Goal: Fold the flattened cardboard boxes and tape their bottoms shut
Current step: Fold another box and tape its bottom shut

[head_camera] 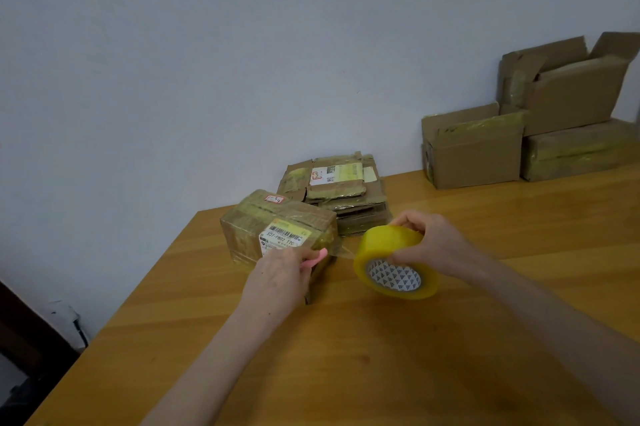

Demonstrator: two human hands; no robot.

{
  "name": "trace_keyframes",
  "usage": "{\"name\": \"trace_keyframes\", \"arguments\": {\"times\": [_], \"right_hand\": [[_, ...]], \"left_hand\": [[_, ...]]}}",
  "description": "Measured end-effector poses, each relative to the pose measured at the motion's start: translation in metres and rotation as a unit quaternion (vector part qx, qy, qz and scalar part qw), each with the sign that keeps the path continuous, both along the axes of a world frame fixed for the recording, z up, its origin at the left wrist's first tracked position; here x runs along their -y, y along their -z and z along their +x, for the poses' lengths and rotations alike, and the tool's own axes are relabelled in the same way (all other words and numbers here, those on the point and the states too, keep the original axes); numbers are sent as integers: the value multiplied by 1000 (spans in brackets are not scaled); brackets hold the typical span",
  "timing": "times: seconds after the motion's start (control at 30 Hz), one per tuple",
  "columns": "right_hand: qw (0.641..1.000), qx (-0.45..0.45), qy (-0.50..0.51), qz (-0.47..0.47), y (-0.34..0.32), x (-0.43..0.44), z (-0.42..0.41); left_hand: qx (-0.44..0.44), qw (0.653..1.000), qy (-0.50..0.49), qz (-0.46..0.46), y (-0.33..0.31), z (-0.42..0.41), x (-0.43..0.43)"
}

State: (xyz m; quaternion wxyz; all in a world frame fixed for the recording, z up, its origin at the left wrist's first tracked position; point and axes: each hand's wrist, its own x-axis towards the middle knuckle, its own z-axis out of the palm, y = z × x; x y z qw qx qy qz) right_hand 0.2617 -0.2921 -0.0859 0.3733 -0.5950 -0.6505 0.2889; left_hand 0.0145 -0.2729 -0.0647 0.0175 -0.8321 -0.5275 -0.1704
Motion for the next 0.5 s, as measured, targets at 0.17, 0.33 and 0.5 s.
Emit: {"name": "trace_keyframes", "arguments": {"times": [0.17,0.33,0.5], "right_hand": [[1000,5,-7,-5,-3,1,-2],[1000,-6,-4,-2,-3,1,-4],[1000,-13,4,19,-4,4,-7]], "left_hand": [[-76,996,-33,31,4,12,-1],[-139,989,-51,28,1,24,2],[-150,987,-59,-9,-3,37,3]]}}
